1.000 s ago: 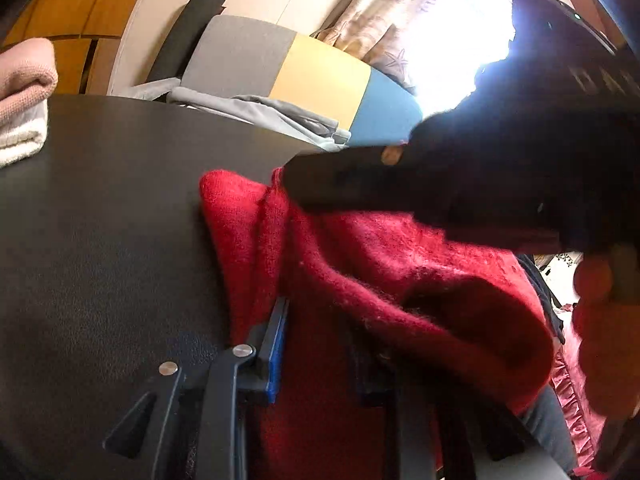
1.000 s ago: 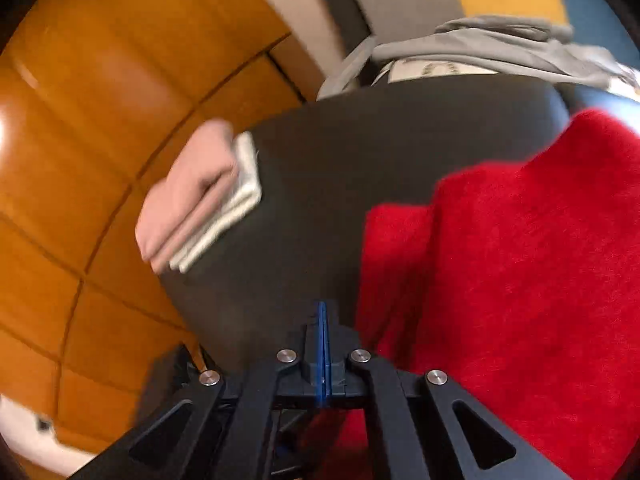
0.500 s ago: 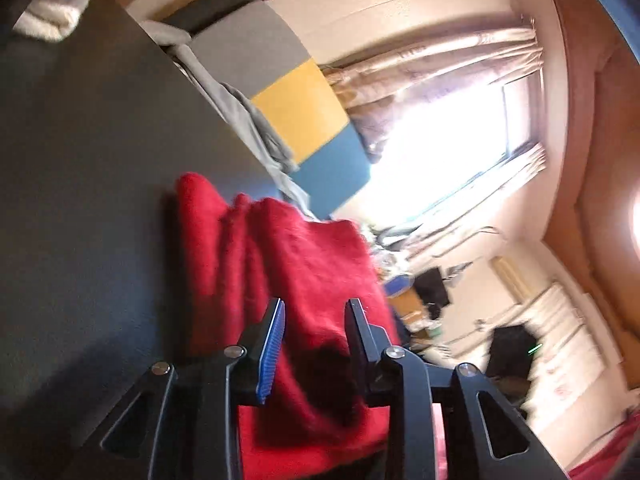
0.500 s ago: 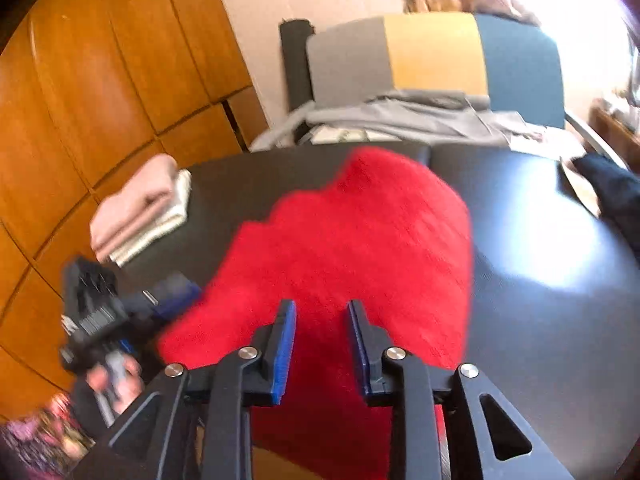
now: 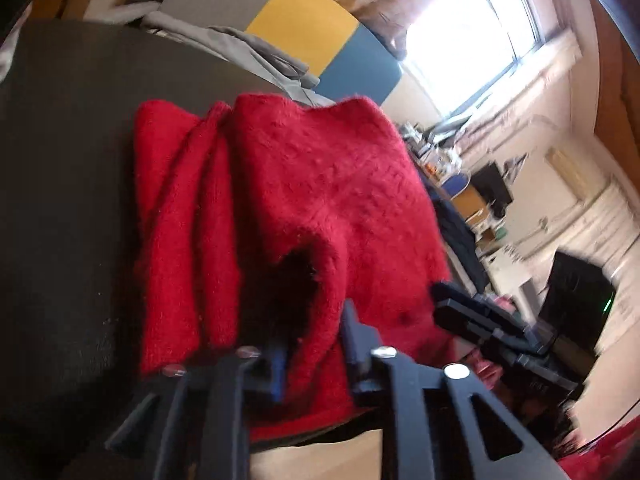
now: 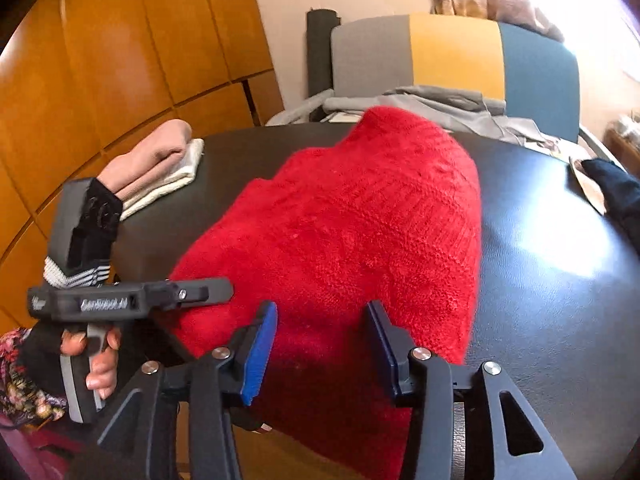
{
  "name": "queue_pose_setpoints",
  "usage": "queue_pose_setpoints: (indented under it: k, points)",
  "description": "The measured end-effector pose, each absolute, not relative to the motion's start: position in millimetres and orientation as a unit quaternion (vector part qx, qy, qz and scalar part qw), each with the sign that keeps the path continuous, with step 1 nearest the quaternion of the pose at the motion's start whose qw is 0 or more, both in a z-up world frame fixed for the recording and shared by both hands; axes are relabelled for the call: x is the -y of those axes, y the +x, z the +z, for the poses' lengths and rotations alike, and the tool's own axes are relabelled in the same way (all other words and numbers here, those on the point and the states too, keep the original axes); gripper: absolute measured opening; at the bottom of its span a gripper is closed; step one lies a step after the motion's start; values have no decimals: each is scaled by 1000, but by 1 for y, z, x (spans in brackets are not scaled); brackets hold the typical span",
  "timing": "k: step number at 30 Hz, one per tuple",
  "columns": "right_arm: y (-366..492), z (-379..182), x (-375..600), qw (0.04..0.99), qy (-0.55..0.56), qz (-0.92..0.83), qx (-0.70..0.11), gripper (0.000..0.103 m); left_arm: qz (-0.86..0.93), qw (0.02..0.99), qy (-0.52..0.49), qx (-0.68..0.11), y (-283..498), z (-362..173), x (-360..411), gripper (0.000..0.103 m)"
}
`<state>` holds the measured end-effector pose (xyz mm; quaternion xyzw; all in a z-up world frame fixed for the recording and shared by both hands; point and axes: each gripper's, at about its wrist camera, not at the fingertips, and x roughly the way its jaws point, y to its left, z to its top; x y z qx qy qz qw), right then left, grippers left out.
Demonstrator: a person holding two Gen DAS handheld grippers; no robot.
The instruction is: Fold clothes
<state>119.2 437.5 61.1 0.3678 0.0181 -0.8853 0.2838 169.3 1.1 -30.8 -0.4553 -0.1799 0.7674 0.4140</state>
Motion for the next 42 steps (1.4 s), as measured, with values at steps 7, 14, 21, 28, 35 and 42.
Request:
queue_pose_setpoints:
  k: [7, 14, 21, 28, 35, 42]
  points:
    - [131, 50, -437, 288, 372, -881, -42, 47, 817, 393, -391, 156, 184, 6, 23, 4]
    - [129, 47, -438, 290, 379, -878, -25, 54, 817, 327, -446, 165, 178, -28, 27, 20]
    - [127, 47, -437, 291, 383, -877, -18, 56, 825, 320, -435, 167, 174, -18, 35, 35]
    - [127, 46, -433, 293, 385, -875, -28, 59, 791, 353, -468, 177, 153, -24, 22, 42]
    - [128, 46, -435, 294, 387, -874, -25, 59, 805, 339, -471, 128, 139, -16, 9, 48]
    - [128, 44, -434, 294, 387, -873, -27, 60, 794, 348, -487, 108, 132, -21, -7, 61]
